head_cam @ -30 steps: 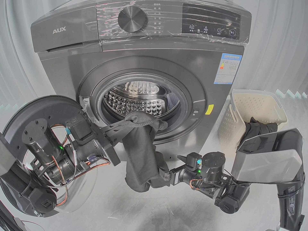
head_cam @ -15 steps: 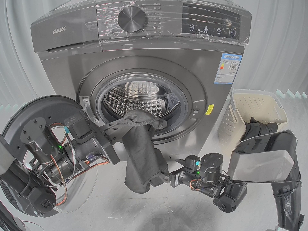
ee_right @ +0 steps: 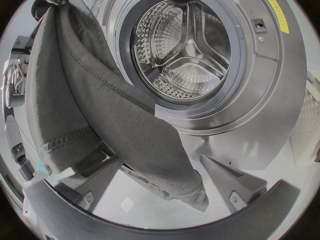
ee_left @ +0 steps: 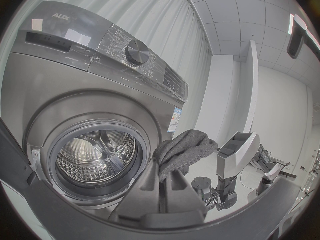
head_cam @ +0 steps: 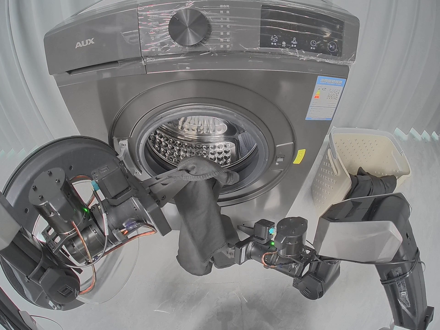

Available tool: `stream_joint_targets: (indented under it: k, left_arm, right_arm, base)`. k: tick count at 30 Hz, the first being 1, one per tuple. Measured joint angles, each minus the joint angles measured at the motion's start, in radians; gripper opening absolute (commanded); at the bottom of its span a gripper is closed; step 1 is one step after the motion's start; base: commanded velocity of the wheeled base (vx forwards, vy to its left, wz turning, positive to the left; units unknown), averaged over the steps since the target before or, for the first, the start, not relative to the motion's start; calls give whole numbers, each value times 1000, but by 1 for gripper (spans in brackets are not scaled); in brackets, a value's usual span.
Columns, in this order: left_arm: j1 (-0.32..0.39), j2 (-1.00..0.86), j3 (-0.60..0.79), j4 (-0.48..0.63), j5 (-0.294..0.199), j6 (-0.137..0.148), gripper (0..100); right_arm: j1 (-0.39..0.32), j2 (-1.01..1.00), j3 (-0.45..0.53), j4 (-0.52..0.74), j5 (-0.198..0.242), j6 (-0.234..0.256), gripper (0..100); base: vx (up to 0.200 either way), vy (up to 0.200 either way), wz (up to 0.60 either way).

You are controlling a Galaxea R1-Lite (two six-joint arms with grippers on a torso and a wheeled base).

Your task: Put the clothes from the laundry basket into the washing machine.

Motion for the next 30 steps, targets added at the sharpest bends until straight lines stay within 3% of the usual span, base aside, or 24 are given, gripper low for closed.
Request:
stream_joint_targets:
  k: [12,23,30]
  left_arm:
    - [1,-3,-1,0,0,-1,0]
    - [5,-16,14,-2,0,-13,0]
    - [11,-43,39,0,-1,-14,0]
  right_arm:
    - [-1,17,-14,-35,11,0,0]
    - [-104,-147,132,-36,10,-59,0]
    - [-132,-340,253,-36,8,-86,0]
  base:
    - [0,0,0]
    - [0,0,0]
    - [0,0,0]
